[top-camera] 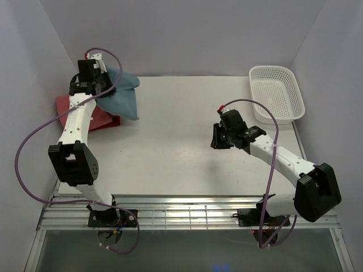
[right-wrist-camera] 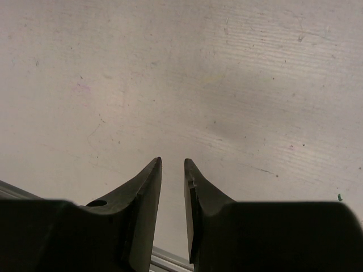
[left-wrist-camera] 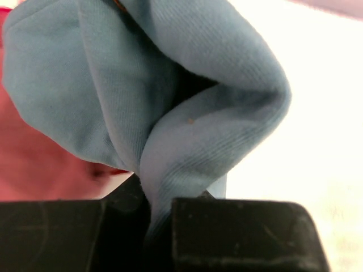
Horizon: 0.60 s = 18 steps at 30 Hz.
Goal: Fold and stack the t-shirts
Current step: Neatly place the folded tshirt to the corner
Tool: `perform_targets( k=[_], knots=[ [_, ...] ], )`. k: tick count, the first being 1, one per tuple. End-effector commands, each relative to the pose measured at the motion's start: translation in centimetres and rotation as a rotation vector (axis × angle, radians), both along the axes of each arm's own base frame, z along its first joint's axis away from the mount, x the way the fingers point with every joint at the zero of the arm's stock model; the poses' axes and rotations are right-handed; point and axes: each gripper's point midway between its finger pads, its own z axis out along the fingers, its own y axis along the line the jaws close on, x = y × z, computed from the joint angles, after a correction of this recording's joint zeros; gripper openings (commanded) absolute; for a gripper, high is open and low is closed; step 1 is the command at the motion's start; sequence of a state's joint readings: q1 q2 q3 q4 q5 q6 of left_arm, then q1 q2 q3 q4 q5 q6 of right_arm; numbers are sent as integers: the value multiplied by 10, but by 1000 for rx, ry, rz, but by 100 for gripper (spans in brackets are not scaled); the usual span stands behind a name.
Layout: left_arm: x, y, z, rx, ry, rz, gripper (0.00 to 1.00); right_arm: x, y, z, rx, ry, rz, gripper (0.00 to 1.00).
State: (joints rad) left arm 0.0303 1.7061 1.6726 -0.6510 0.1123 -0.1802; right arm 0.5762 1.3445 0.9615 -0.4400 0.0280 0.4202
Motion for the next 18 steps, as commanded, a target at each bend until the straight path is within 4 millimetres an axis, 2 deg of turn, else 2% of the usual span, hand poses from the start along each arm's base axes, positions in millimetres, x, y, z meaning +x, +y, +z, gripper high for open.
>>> perform_targets(
  k=[1, 3, 4, 9, 12, 18],
  knots=[
    [5, 47, 41, -4, -95, 79, 0, -3, 2, 8, 51, -27, -13, 29],
    [7, 56, 42, -28, -101, 90, 0, -5, 1, 10, 59, -34, -15, 29],
    [8, 69, 42, -32, -105, 112, 0, -7, -1, 8, 55, -30, -16, 29],
    [10, 102, 31, -83, -93, 164, 0, -12, -6, 6, 42, -22, -20, 29],
    [8, 128, 21, -113, -82, 213, 0, -14, -7, 5, 44, -18, -24, 29],
    [7, 161, 3, -151, -60, 282, 0, -21, -12, 3, 46, -9, -39, 29]
  ],
)
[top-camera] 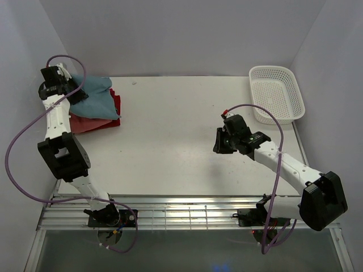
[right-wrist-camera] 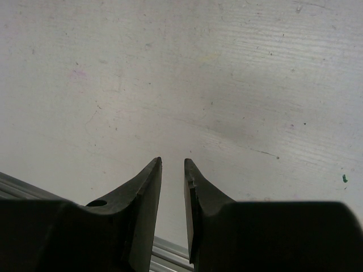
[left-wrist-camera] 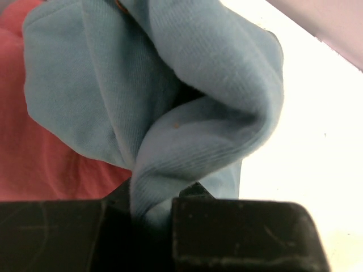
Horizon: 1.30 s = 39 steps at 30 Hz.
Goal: Fold and stack the t-shirts
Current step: Neatly place the folded tshirt to the corner
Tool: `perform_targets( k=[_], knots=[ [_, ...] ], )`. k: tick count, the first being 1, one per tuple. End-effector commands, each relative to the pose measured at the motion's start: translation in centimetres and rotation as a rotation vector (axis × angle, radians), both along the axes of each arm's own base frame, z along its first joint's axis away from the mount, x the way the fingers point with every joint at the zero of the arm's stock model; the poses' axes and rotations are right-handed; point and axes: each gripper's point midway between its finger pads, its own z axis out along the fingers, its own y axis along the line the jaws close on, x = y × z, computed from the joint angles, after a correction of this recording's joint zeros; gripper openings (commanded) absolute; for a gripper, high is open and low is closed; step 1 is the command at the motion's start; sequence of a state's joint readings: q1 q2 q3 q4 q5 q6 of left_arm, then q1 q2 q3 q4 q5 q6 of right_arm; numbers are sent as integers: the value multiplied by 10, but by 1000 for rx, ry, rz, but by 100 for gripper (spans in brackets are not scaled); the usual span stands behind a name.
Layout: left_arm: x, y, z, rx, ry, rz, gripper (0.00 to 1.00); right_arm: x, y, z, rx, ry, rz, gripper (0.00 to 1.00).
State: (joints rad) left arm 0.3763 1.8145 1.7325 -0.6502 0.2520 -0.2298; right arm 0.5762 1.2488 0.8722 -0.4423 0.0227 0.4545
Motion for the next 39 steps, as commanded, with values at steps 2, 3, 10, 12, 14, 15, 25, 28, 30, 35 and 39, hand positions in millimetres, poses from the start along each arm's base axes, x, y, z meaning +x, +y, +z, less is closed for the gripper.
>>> perform_targets(
  k=[2, 3, 10, 12, 14, 15, 25, 28, 30, 35, 39],
  knots=[
    [5, 25, 21, -8, -88, 44, 0, -3, -3, 6, 17, -13, -19, 29],
    [4, 32, 19, -4, -84, 63, 0, -5, -5, 3, 14, -8, -22, 29],
    [12, 71, -11, -3, -30, 176, 1, -12, -9, 2, 20, 0, -40, 29],
    [14, 84, -23, 0, 10, 237, 12, -14, -12, 3, 9, 2, -45, 29],
    [16, 94, -29, 13, 36, 292, 33, -14, -14, 4, 1, 0, -46, 29],
    [13, 105, -27, 43, 48, 346, 38, -15, -15, 3, -4, 2, -47, 29],
    [-34, 123, 105, 175, -139, 586, 77, -7, -12, 20, 12, -38, -50, 30],
    [-37, 107, 123, 159, -183, 549, 98, -5, -10, 21, 14, -32, -46, 30],
    [-35, 92, 117, 158, -164, 511, 98, -5, -8, 22, 21, -31, -42, 30],
    [-47, 34, 136, 133, -244, 393, 97, -1, -6, 31, 40, -59, -49, 30],
    [-64, -56, 122, 102, -301, 213, 87, 4, -4, 42, 40, -85, -42, 30]
  ],
)
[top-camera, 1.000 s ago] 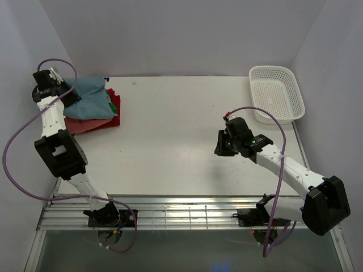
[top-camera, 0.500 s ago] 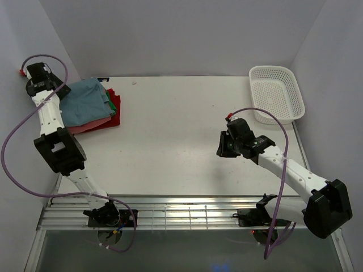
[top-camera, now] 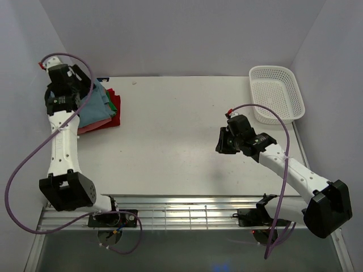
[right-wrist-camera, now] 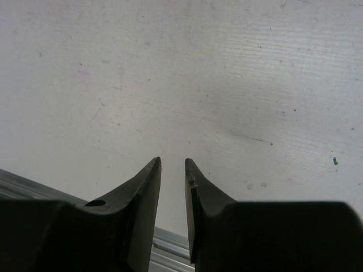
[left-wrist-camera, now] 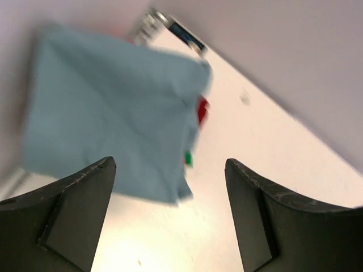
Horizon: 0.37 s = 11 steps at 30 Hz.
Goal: Fold and stack the t-shirts
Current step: Neatly place the folded tshirt to the corner
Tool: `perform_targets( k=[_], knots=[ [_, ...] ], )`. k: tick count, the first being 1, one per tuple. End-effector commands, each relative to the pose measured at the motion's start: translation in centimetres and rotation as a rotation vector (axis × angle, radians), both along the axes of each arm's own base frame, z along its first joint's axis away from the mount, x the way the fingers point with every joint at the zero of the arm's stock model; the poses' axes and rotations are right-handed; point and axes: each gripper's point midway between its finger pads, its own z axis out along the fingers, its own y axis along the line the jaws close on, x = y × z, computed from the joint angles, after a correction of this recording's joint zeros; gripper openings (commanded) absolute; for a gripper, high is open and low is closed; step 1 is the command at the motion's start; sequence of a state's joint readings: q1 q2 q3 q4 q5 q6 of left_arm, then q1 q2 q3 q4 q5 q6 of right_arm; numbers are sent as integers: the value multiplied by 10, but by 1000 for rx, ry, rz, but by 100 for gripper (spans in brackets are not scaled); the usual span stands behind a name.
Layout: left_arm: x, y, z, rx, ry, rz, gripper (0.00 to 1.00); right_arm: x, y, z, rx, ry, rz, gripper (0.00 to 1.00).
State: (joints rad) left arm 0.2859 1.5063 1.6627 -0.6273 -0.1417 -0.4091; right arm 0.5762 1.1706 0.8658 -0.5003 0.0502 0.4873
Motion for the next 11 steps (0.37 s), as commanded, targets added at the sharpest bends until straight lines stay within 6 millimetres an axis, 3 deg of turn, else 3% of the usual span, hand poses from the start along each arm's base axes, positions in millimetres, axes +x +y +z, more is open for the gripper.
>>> perform_targets(
  k=[1, 3, 4, 6, 7, 11],
  knots=[
    [-17, -73, 7, -17, -88, -157, 86, 17, 8, 35, 31, -86, 4, 30],
    [-37, -102, 11, -30, -123, -224, 84, 20, 7, 41, 19, -97, 7, 29],
    [-45, -110, -9, -40, -84, -243, 84, 24, 9, 51, 25, -115, 8, 29],
    [-63, -122, -6, -36, -108, -281, 84, 28, 10, 59, 19, -133, 9, 29],
    [-69, -125, -14, -36, -93, -298, 84, 29, 10, 62, 15, -134, 11, 28],
    [-88, -131, -12, -28, -98, -321, 86, 39, 7, 87, 10, -216, -8, 26]
  ],
)
